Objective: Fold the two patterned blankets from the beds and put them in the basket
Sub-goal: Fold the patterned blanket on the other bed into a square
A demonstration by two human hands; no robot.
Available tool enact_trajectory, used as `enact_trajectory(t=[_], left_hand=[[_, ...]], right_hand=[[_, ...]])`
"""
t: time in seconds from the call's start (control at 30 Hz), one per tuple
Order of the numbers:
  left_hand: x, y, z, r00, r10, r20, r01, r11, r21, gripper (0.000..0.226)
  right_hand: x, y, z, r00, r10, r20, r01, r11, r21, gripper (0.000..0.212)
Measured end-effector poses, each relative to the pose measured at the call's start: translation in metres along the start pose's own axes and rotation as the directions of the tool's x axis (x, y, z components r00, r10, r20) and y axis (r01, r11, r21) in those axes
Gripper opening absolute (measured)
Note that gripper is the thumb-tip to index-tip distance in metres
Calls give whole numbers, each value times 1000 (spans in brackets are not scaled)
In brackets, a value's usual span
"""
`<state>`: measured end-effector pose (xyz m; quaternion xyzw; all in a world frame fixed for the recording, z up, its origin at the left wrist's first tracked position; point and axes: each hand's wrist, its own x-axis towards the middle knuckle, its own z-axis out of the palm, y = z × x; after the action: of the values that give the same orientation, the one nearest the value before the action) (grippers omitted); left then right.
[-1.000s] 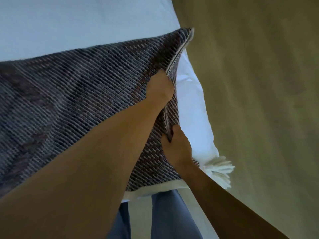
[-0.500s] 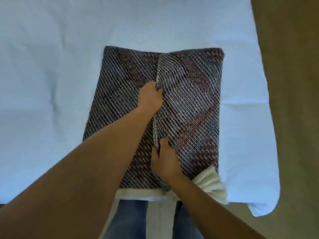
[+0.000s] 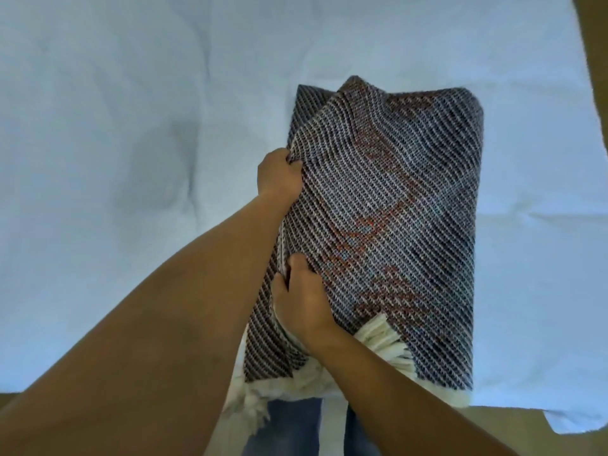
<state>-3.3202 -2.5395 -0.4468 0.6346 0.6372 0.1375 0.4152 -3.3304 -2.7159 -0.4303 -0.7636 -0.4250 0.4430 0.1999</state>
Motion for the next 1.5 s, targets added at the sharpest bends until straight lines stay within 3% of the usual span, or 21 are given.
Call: enact_trajectory(t=[0.1,0.2,0.27,0.37,0.53,0.63,0.77,0.87,1.0,1.2,1.3,1.37,1.43,1.5], left_hand=[[4,-3,-3,989,-71,131,90,985,-145,3],[13,9,-7,930,-167,326,295,869,-398,17],[23,22,-8,904,-191,383,368,802,-471,35],[40,40,-9,907,-195,374,372,785,-495,51],[56,65,-8,966,-88,242,215,793,-570,15],[68,60,-10,972,-130,198,226,761,-608,23],[80,37,-5,957,-228,177,287,815,-504,22],[79,28,3,964,-211,162,260,877,-405,18],[79,23,7,972,-232,27,224,892,-394,19],[75,15,11,958,-285,-29,249,878,-410,25],[73,12,8,950,-311,-10,288,891,-350,16],[70,7,4,960,-281,13,270,911,-312,24],[56,2,-1,973,-226,50,231,928,-293,13],[28,-15,-4,989,-143,33,147,953,-266,33]], right_hand=[[5,0,6,999,42,30,-42,999,15,9],[7,2,9,995,87,45,-88,996,14,10],[8,2,10,994,97,49,-97,995,11,9],[14,3,7,994,96,57,-97,995,11,8],[26,2,1,990,134,36,-135,989,54,15],[31,-1,3,987,159,37,-160,986,51,12],[33,2,8,986,160,37,-160,987,1,11],[35,4,13,987,152,49,-150,988,-31,13],[35,4,17,994,70,80,-56,984,-170,13],[33,7,24,997,46,66,-40,994,-98,14],[35,11,27,995,77,58,-73,995,-70,15],[36,12,30,994,100,44,-96,993,-74,15],[32,12,32,989,142,40,-140,989,-53,20],[24,17,34,983,177,41,-176,984,-17,31]])
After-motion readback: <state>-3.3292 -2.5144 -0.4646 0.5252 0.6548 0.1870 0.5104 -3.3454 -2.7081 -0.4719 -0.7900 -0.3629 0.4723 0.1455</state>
